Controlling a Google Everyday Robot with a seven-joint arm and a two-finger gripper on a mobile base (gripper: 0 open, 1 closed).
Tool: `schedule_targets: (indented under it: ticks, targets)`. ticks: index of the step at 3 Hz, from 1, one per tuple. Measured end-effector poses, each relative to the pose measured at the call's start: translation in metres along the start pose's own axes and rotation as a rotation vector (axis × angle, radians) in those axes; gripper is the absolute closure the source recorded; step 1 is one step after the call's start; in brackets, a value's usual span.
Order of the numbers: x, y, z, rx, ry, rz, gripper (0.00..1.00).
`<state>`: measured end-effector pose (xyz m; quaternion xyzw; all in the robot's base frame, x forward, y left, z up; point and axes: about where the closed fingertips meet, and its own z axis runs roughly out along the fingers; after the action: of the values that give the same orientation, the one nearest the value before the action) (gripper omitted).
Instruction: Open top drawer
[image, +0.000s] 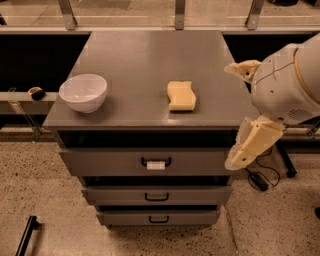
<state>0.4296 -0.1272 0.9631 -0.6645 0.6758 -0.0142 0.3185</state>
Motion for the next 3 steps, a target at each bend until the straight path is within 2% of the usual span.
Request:
schedule_targets:
  ticks: [1,2,3]
  targets:
    - [0.000,0.000,0.000,0.000,0.000,0.000,0.00]
    - [0.003,0.006,0.007,-0.027,0.035,-0.003,0.00]
    - [0.031,0.030,0.057,-0.092,0.052,0.036,0.00]
